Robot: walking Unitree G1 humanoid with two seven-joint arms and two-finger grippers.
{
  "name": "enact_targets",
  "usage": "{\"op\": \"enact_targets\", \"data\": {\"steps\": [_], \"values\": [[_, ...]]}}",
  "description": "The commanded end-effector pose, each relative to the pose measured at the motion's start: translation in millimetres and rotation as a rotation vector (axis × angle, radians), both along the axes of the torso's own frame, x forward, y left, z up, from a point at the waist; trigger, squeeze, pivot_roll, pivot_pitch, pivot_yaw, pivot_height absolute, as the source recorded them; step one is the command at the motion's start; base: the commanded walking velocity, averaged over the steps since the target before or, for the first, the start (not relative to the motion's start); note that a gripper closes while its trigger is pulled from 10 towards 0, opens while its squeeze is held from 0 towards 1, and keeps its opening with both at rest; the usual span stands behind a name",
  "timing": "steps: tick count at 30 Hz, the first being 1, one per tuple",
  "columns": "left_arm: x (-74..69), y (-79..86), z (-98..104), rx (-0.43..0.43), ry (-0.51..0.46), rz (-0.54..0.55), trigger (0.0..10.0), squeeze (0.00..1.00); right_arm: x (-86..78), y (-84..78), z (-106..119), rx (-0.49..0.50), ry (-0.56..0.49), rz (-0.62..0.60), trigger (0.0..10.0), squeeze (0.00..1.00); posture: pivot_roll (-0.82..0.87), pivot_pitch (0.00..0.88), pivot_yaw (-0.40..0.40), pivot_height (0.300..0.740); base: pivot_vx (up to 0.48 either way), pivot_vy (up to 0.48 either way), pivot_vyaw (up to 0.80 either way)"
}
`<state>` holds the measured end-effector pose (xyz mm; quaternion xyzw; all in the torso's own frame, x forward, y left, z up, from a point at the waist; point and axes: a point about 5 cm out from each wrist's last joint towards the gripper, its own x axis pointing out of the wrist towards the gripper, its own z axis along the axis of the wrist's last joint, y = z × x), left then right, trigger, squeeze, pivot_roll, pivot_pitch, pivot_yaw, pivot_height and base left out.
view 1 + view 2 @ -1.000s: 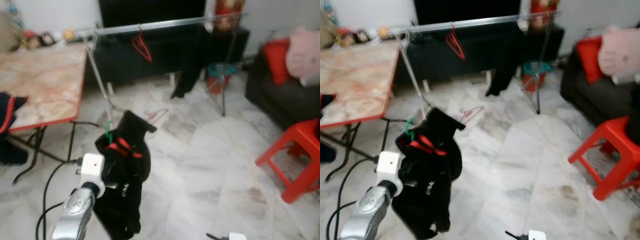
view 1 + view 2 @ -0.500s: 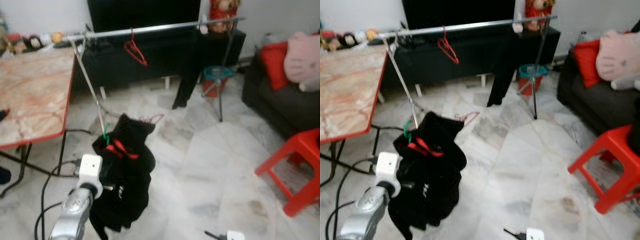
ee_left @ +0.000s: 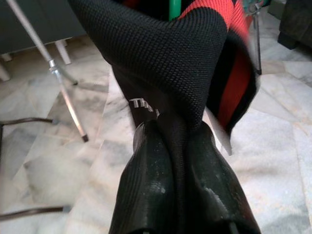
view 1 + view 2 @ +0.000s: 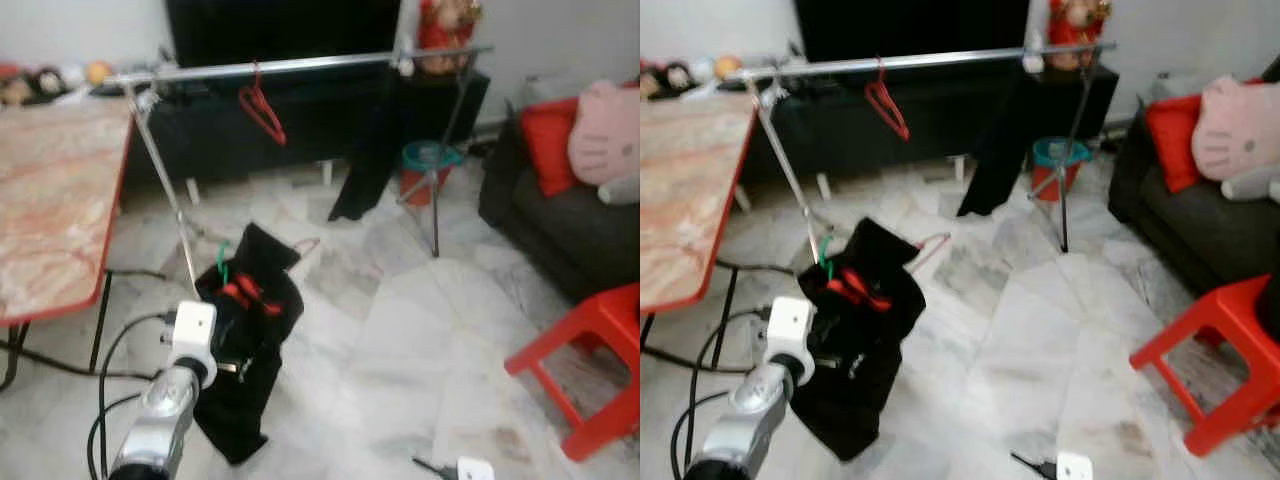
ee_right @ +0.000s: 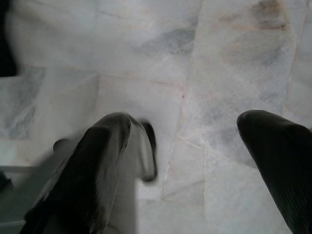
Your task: Hang hanger
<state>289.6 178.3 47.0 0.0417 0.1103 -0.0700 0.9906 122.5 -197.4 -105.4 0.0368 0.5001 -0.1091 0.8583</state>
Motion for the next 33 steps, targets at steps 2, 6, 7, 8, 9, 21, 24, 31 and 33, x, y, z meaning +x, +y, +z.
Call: {"op": "enact_targets", "data": {"steps": [2, 6, 7, 8, 9, 21, 24, 31, 33], "values": [[6.9, -6.2, 8, 0.007, -0.055, -0.022, 10.0, 0.00, -0.6, -8.2, 1, -0.019, 0.006, -0.019, 10.0, 0.00, -0.12, 0.000, -0.002, 0.740, 0.337, 0.000, 0.00], [8.5, -7.0, 8, 0.009, -0.057, -0.027, 10.0, 0.00, -0.5, -8.5, 1, -0.027, 0.011, -0.004, 10.0, 0.00, -0.12, 0.000, 0.006, 0.740, 0.336, 0.000, 0.00], [8.7, -7.6, 8, 0.010, -0.057, -0.030, 10.0, 0.00, -0.5, -8.6, 1, -0.027, 0.010, -0.006, 10.0, 0.00, -0.12, 0.000, 0.006, 0.740, 0.334, 0.000, 0.00], [8.7, -9.3, 7, 0.008, -0.056, -0.038, 10.0, 0.00, -0.7, -8.5, 1, -0.026, 0.009, -0.009, 10.0, 0.00, -0.13, 0.000, 0.014, 0.740, 0.337, 0.000, 0.00], [8.6, -10.0, 7, 0.008, -0.056, -0.041, 10.0, 0.00, -0.7, -8.4, 1, -0.027, 0.008, -0.009, 10.0, 0.00, -0.13, 0.000, 0.016, 0.740, 0.337, 0.000, 0.00], [10.3, -18.0, 7, 0.008, -0.062, -0.077, 10.0, 0.00, -2.6, -7.8, 0, -0.032, 0.017, 0.000, 10.0, 0.00, -0.13, 0.000, 0.024, 0.740, 0.340, 0.000, 0.00], [10.5, -19.4, 7, 0.012, -0.063, -0.088, 10.0, 0.00, -2.8, -7.4, 0, -0.031, 0.017, 0.002, 10.0, 0.00, -0.13, 0.000, 0.027, 0.740, 0.341, 0.000, 0.00], [10.8, -23.1, 7, 0.014, -0.063, -0.110, 10.0, 0.00, -3.4, -7.1, 0, -0.033, 0.020, 0.001, 10.0, 0.00, -0.13, 0.000, 0.031, 0.740, 0.344, 0.000, 0.00], [11.1, -23.7, 7, 0.014, -0.065, -0.113, 10.0, 0.00, -3.6, -7.0, 0, -0.032, 0.020, -0.002, 10.0, 0.00, -0.13, 0.000, 0.032, 0.740, 0.345, 0.000, 0.00]]}}
